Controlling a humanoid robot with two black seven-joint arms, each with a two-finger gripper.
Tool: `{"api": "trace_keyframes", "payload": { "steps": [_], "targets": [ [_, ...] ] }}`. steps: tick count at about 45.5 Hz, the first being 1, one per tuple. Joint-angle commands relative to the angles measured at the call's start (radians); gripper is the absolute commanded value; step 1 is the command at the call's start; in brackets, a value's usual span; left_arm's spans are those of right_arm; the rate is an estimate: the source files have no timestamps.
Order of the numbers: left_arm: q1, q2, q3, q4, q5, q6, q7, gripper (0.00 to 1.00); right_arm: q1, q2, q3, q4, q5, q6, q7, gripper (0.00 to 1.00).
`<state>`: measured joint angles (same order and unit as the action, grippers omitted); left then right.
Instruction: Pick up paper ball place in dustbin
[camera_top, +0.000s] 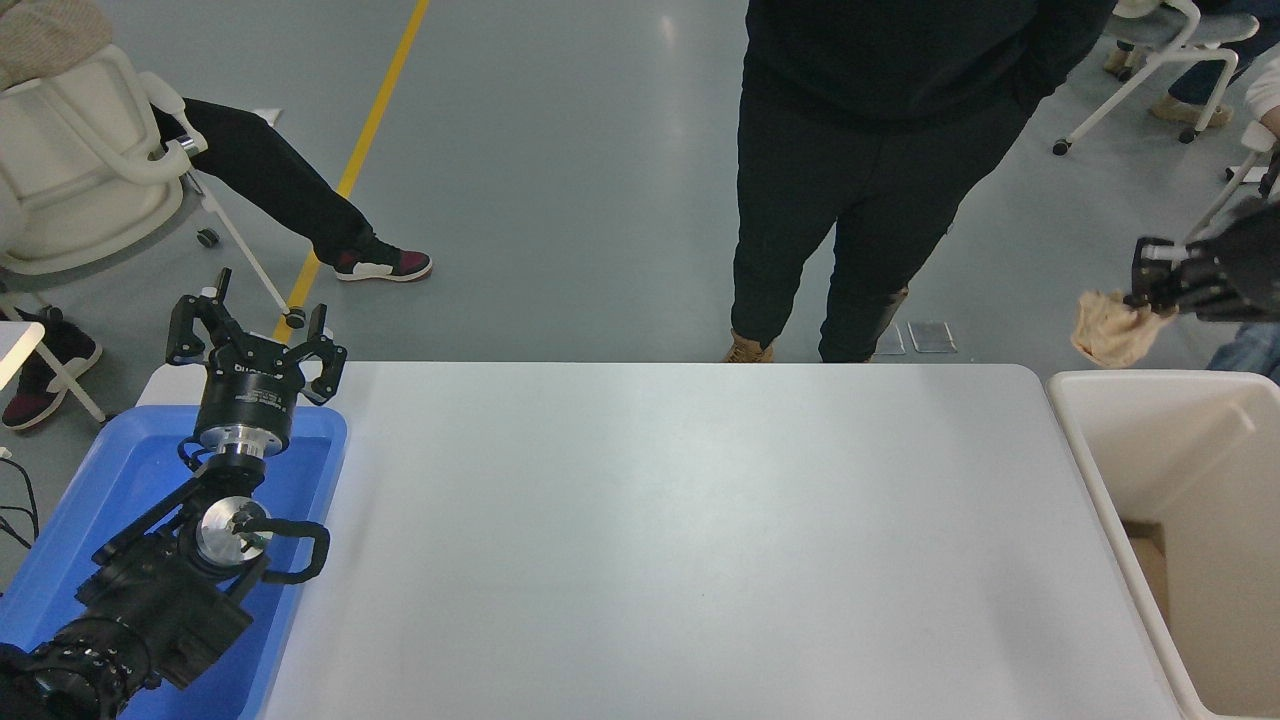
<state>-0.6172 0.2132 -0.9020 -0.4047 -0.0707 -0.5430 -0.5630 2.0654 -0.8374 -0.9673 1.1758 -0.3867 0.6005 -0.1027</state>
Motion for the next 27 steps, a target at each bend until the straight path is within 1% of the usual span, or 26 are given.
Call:
{"api": "trace_keyframes", "payload": {
  "steps": [1, 7, 13, 27],
  "targets": [
    [0.001, 0.000, 0.000, 0.000, 0.000, 0.000, 0.000, 0.99, 0.045, -0.005, -0.010, 0.002, -0.003, 0.015, 0.000, 0.00],
    [0.001, 0.000, 0.000, 0.000, 0.000, 0.000, 0.000, 0.99, 0.004, -0.003, -0.002, -0.054, -0.006, -0.007, 0.000, 0.00],
    [0.001, 0.000, 0.000, 0.001, 0.000, 0.000, 0.000, 0.99, -0.152, -0.002, 0.053, -0.232, 0.005, -0.065, 0.000, 0.00],
    [0.001, 0.000, 0.000, 0.001, 0.000, 0.000, 0.000, 0.99, -0.675, 0.058, 0.393, -0.715, 0.012, -0.234, 0.000, 0.00]
  ]
}}
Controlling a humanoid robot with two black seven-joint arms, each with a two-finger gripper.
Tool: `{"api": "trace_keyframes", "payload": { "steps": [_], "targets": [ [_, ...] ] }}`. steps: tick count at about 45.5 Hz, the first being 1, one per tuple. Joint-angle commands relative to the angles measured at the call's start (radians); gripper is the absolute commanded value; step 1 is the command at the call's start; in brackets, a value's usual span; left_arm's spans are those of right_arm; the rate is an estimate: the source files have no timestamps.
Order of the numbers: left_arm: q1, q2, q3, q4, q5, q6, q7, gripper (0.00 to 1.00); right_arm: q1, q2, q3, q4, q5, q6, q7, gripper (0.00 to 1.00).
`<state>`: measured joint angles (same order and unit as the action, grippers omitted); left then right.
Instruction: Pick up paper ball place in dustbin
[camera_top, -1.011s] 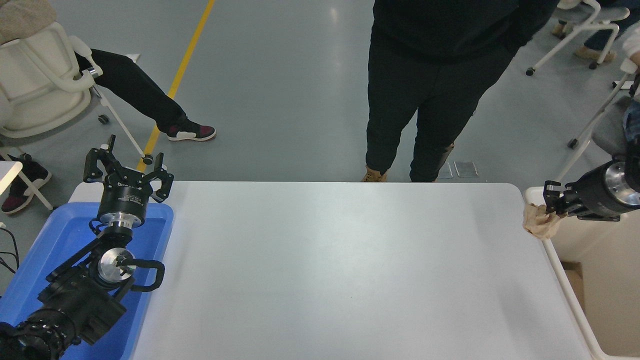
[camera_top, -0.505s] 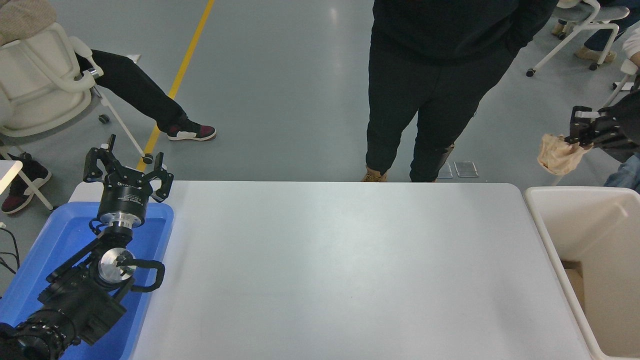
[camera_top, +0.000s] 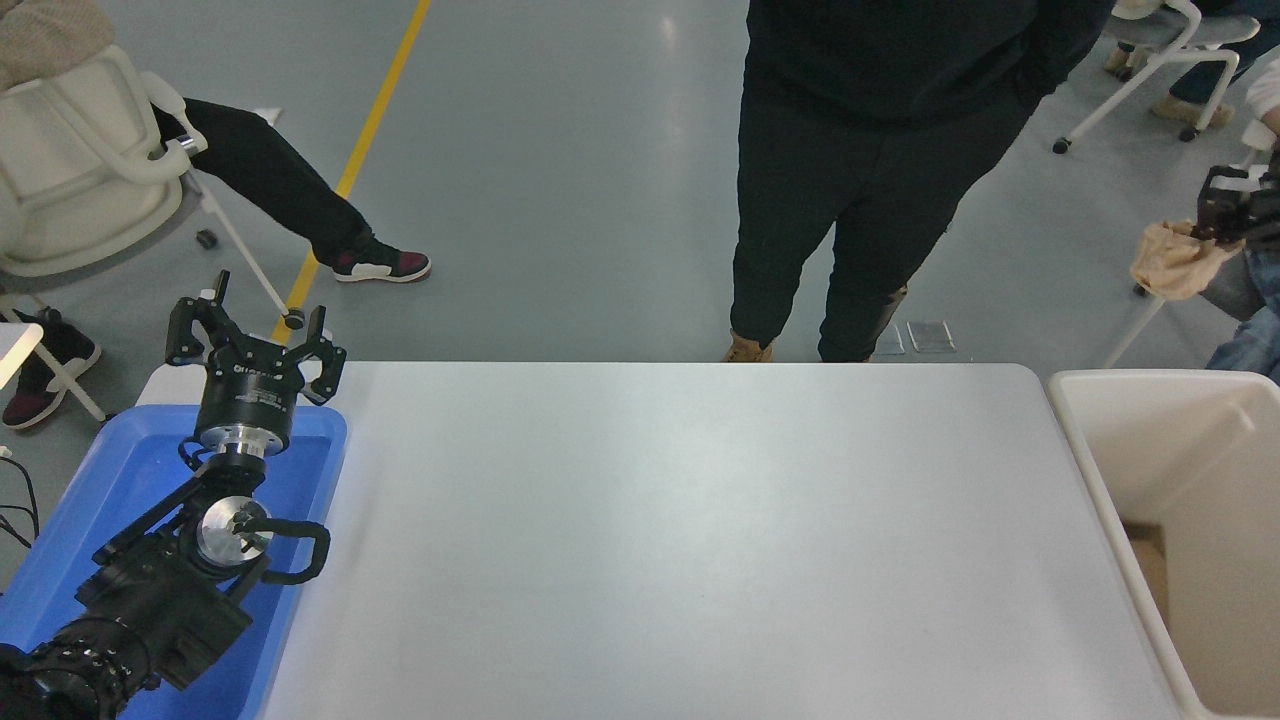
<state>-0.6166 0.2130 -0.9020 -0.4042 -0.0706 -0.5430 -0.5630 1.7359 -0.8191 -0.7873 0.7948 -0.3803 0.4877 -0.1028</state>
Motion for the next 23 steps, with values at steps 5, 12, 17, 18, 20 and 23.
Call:
{"api": "trace_keyframes", "payload": {
  "steps": [5, 12, 17, 18, 20, 23],
  "targets": [
    [0.000, 0.000, 0.000, 0.001, 0.000, 0.000, 0.000, 0.99, -0.498, 0.078, 0.305, -0.462, 0.023, -0.204, -0.003, 0.00],
    [0.000, 0.000, 0.000, 0.001, 0.000, 0.000, 0.000, 0.99, -0.676, 0.115, 0.364, -0.597, 0.162, -0.300, -0.008, 0.00],
    [0.000, 0.000, 0.000, -0.001, 0.000, 0.000, 0.000, 0.99, -0.782, 0.166, 0.364, -0.686, 0.274, -0.343, -0.008, 0.00],
    [0.000, 0.000, 0.000, 0.001, 0.000, 0.000, 0.000, 0.99, -0.798, 0.173, 0.364, -0.701, 0.293, -0.351, -0.008, 0.00],
    [0.000, 0.000, 0.000, 0.001, 0.000, 0.000, 0.000, 0.99, -0.829, 0.184, 0.364, -0.723, 0.325, -0.368, -0.008, 0.00],
    [0.000, 0.000, 0.000, 0.001, 0.000, 0.000, 0.000, 0.99, -0.866, 0.201, 0.365, -0.741, 0.371, -0.409, -0.008, 0.00]
  ]
}}
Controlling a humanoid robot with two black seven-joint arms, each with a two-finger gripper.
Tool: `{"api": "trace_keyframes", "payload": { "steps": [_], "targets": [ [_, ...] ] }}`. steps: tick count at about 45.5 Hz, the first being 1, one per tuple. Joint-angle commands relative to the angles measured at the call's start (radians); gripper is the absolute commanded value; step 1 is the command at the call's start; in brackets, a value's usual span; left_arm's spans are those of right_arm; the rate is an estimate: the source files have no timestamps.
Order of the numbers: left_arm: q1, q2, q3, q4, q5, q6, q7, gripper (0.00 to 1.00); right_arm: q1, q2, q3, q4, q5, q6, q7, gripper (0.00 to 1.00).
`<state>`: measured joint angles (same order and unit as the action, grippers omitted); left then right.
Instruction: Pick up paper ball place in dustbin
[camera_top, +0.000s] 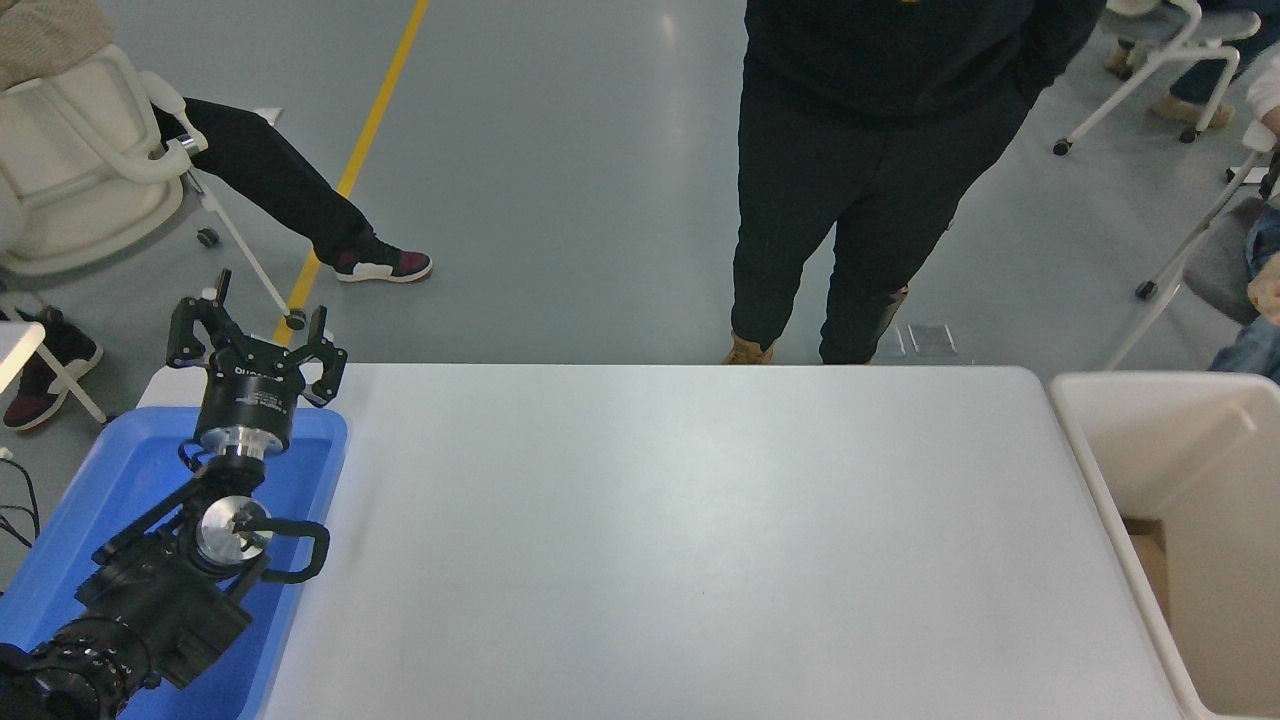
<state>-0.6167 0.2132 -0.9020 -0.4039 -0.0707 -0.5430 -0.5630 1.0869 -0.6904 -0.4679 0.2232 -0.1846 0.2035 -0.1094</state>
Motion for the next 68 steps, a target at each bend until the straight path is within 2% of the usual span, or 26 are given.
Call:
{"api": "trace_keyframes", "payload": {
  "steps": [1, 11, 27, 29, 33, 35, 36, 46, 53, 61, 68],
  "targets": [
    [0.000, -0.001, 0.000, -0.001, 0.000, 0.000, 0.000, 0.99, -0.229, 0.077, 0.046, -0.171, 0.191, -0.140, -0.001, 0.00],
    [0.000, 0.000, 0.000, 0.000, 0.000, 0.000, 0.000, 0.99, -0.349, 0.126, 0.052, -0.174, 0.315, -0.214, -0.003, 0.00],
    [0.000, 0.000, 0.000, 0.000, 0.000, 0.000, 0.000, 0.99, -0.427, 0.192, 0.063, -0.174, 0.367, -0.230, -0.003, 0.00],
    [0.000, 0.000, 0.000, 0.000, 0.000, 0.000, 0.000, 0.99, -0.427, 0.190, 0.063, -0.174, 0.376, -0.230, -0.003, 0.18],
    [0.000, 0.000, 0.000, 0.000, 0.000, 0.000, 0.000, 0.99, -0.429, 0.189, 0.061, -0.169, 0.381, -0.226, -0.003, 0.63],
    [0.000, 0.000, 0.000, -0.001, 0.000, 0.000, 0.000, 0.99, -0.427, 0.189, 0.055, -0.165, 0.379, -0.222, -0.003, 0.92],
    [0.000, 0.000, 0.000, 0.000, 0.000, 0.000, 0.000, 0.99, -0.427, 0.189, 0.052, -0.162, 0.381, -0.220, -0.003, 1.00],
    [0.000, 0.000, 0.000, -0.001, 0.000, 0.000, 0.000, 0.99, -0.414, 0.183, 0.046, -0.140, 0.379, -0.208, -0.003, 1.00],
    [0.000, 0.000, 0.000, -0.001, 0.000, 0.000, 0.000, 0.99, -0.283, 0.082, 0.000, -0.065, 0.364, -0.200, 0.000, 1.00],
    [-0.002, 0.000, 0.000, 0.000, 0.000, 0.000, 0.000, 0.99, 0.013, -0.061, -0.175, 0.157, 0.346, -0.073, 0.000, 1.00],
    [0.000, -0.001, 0.000, -0.001, 0.000, 0.000, 0.000, 0.99, 0.290, -0.077, -0.417, 0.271, 0.251, 0.019, 0.002, 1.00]
  ]
}}
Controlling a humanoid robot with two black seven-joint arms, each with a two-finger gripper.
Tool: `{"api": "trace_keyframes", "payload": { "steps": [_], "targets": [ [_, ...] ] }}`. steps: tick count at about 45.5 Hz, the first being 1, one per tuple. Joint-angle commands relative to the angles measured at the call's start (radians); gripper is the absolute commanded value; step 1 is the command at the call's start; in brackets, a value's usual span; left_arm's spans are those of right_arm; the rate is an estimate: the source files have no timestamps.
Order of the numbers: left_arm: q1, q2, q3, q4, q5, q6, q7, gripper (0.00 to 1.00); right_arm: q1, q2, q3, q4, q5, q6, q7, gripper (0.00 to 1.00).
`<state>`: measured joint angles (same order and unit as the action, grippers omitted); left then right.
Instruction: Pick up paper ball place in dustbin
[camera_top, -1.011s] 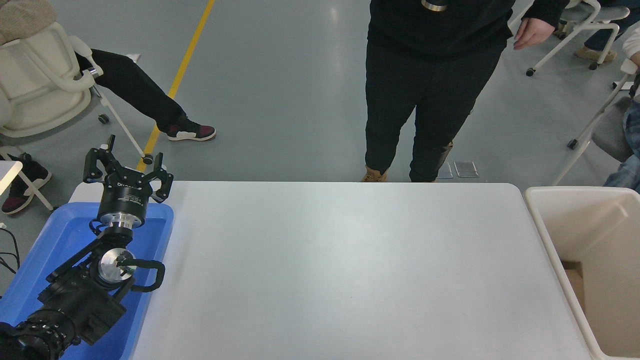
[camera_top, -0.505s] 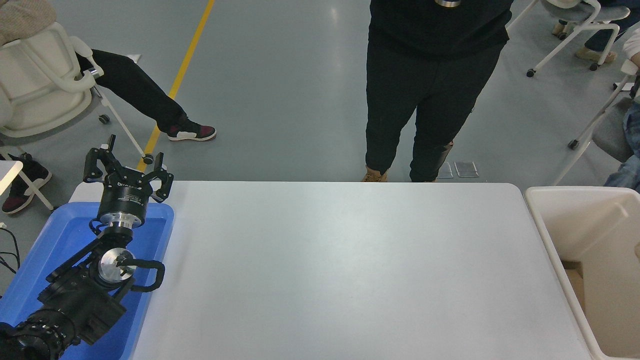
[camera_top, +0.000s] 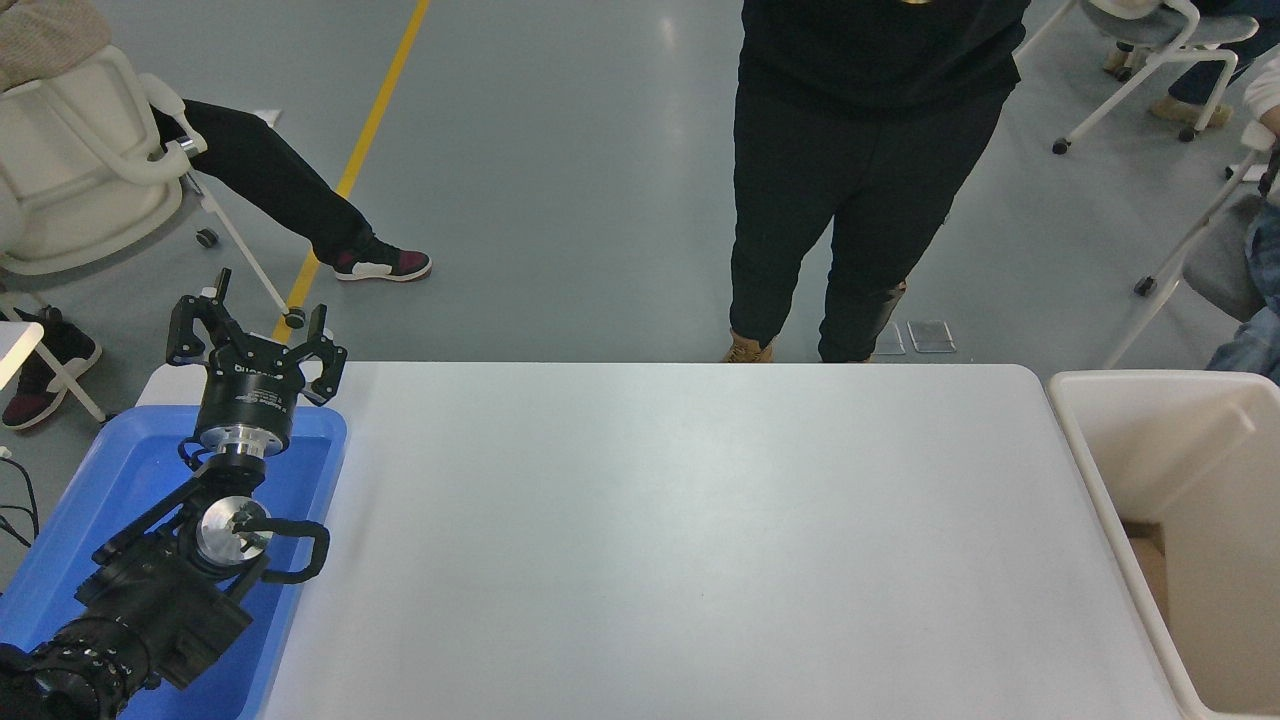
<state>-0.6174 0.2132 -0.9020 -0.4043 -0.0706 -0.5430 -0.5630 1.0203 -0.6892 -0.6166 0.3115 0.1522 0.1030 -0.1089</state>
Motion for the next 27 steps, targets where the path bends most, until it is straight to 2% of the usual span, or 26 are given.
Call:
{"api": "trace_keyframes", "payload": {
  "steps": [1, 16, 27],
  "targets": [
    [-0.001, 0.000, 0.000, -0.001, 0.000, 0.000, 0.000, 0.99, 0.389, -0.075, -0.296, 0.199, -0.098, 0.124, 0.002, 1.00],
    [-0.001, 0.000, 0.000, -0.001, 0.000, 0.000, 0.000, 0.99, 0.826, -0.073, -0.368, 0.530, -0.376, 0.305, -0.002, 1.00],
    [0.001, 0.000, 0.000, 0.001, 0.000, 0.000, 0.000, 0.99, 1.196, -0.059, -0.475, 0.875, -0.424, 0.530, -0.005, 1.00]
  ]
}}
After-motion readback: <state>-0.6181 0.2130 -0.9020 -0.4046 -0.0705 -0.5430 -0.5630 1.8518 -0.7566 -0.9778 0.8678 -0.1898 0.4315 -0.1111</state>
